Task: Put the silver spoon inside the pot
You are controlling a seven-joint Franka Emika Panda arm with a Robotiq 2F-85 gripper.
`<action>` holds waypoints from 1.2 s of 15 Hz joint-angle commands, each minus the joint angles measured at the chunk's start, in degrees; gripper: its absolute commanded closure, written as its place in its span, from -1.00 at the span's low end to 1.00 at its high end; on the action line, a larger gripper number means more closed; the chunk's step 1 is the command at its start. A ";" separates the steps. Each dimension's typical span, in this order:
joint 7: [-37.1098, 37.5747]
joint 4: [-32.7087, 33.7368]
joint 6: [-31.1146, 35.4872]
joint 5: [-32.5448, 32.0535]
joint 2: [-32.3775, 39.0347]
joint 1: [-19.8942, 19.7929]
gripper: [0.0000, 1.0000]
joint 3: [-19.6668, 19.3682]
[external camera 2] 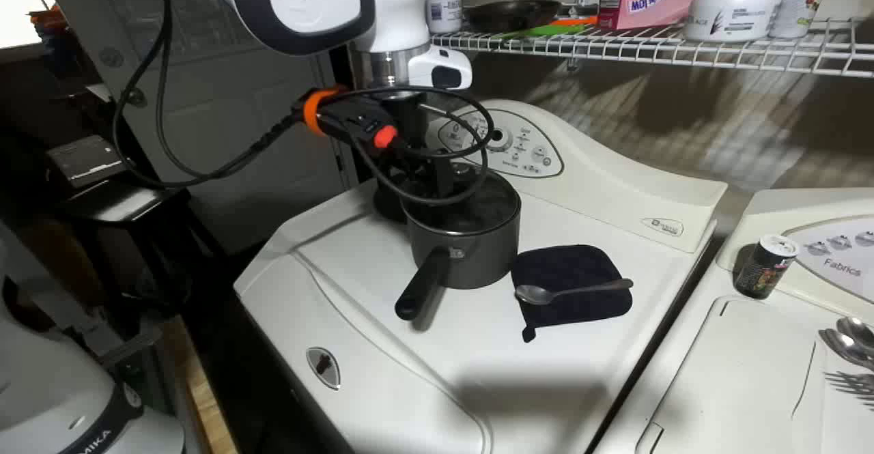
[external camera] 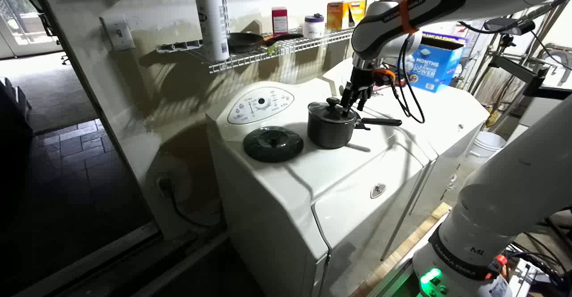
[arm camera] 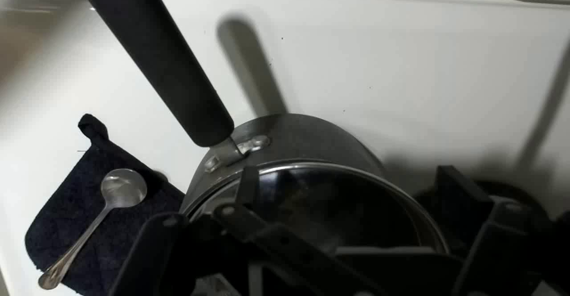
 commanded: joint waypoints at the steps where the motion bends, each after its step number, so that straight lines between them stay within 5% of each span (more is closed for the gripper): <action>1: -0.26 0.07 -0.10 0.37 0.07 -1.25 -1.00 1.22; 10: 2.96 0.81 2.23 0.68 -2.31 -2.21 -1.00 1.45; 18: 12.66 14.09 9.56 1.69 1.70 -7.75 -1.00 -1.49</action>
